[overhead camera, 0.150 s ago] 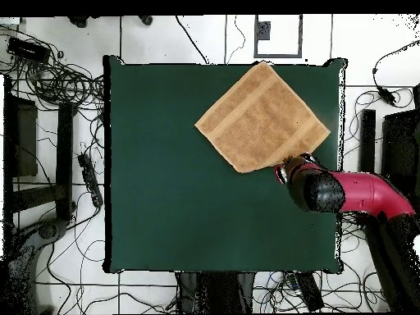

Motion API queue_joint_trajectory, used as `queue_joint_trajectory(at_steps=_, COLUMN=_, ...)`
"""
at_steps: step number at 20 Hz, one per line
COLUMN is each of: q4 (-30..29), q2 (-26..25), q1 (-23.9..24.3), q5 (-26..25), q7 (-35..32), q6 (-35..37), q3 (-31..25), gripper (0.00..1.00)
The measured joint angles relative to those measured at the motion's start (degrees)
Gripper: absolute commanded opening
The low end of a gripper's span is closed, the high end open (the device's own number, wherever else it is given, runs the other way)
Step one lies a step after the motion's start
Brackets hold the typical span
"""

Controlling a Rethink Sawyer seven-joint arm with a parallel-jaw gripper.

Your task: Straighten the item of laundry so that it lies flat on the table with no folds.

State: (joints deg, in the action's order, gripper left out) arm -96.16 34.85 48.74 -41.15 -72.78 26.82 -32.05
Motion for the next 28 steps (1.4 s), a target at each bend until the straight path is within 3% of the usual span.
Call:
queue_joint_trajectory(at_steps=4, q4=0.0, q2=1.0, q1=-4.1, q5=-1.5, q7=0.0, q6=-2.4, q3=1.7, gripper=0.00)
queue_joint_trajectory(at_steps=6, q4=0.5, q2=1.2, q1=-8.5, q5=-3.3, q7=0.0, q6=-5.1, q3=4.6, gripper=0.00)
queue_joint_trajectory(at_steps=11, q4=4.0, q2=0.0, q1=-22.2, q5=-6.5, q7=-1.6, q6=-11.6, q3=15.2, gripper=0.00)
queue_joint_trajectory(at_steps=13, q4=7.0, q2=-1.9, q1=-30.1, q5=-6.7, q7=-4.2, q6=-14.0, q3=21.0, gripper=0.00)
queue_joint_trajectory(at_steps=15, q4=8.5, q2=-3.0, q1=-33.6, q5=-6.7, q7=-5.8, q6=-15.0, q3=23.6, gripper=0.00)
queue_joint_trajectory(at_steps=16, q4=11.3, q2=-5.3, q1=-39.2, q5=-6.2, q7=-8.9, q6=-16.2, q3=27.6, gripper=0.00)
queue_joint_trajectory(at_steps=20, q4=16.2, q2=-10.2, q1=-47.1, q5=-4.0, q7=-15.2, q6=-17.9, q3=34.4, gripper=0.00)
queue_joint_trajectory(at_steps=28, q4=21.6, q2=-17.5, q1=-53.0, q5=-1.9, q7=-21.8, q6=-18.4, q3=42.9, gripper=0.00)
